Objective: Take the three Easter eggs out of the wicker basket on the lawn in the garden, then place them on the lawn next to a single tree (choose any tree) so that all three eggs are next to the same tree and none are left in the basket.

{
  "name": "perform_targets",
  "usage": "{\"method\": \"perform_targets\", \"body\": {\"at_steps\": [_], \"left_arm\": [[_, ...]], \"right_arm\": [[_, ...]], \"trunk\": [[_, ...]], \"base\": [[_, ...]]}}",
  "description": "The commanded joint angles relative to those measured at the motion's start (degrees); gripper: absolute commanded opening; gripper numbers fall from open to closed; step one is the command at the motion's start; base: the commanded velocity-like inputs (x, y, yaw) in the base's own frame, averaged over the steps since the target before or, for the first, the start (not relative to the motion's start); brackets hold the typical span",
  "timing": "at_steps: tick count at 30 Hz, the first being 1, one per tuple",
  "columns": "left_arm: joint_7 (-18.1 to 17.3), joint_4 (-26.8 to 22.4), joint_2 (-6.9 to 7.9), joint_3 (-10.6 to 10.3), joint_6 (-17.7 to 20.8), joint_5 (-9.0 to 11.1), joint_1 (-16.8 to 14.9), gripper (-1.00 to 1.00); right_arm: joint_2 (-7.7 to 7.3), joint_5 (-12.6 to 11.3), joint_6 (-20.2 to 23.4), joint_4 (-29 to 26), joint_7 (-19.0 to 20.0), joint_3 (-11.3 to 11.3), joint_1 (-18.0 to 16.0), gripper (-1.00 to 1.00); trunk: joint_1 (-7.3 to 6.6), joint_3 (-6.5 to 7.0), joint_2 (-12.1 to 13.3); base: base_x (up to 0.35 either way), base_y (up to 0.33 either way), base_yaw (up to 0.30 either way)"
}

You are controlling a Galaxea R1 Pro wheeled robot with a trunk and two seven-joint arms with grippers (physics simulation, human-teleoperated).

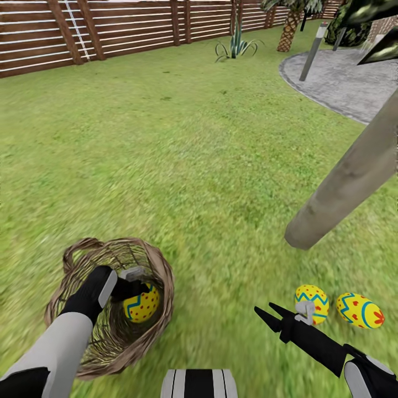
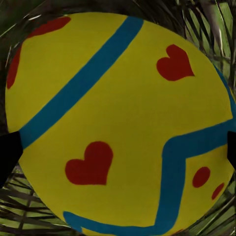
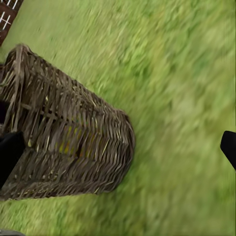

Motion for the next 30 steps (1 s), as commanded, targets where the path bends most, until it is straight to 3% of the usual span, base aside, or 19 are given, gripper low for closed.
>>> {"method": "perform_targets", "body": {"at_steps": [1, 15, 30], "left_arm": [[0.57, -0.04, -0.01, 0.14, 0.32, 0.10, -0.02, -1.00], [1.31, -0.04, 0.86, 0.02, 3.45, -0.15, -0.03, -1.00], [1.25, -0.11, 1.04, -0.16, 3.51, -0.15, 0.05, -1.00]], "right_arm": [[0.00, -0.36, 0.43, 0.00, 0.09, -0.04, -0.02, 1.00], [0.00, -0.36, 0.37, 0.01, 0.07, -0.04, -0.02, 1.00], [0.00, -0.36, 0.42, 0.01, 0.03, -0.04, -0.02, 1.00]], "trunk": [[-0.03, 0.19, 0.00], [-0.39, 3.29, 0.19], [-0.78, 6.62, 0.39]], "base": [[0.000, 0.000, 0.000], [0.000, 0.000, 0.000], [-0.092, 0.000, 0.000]]}}
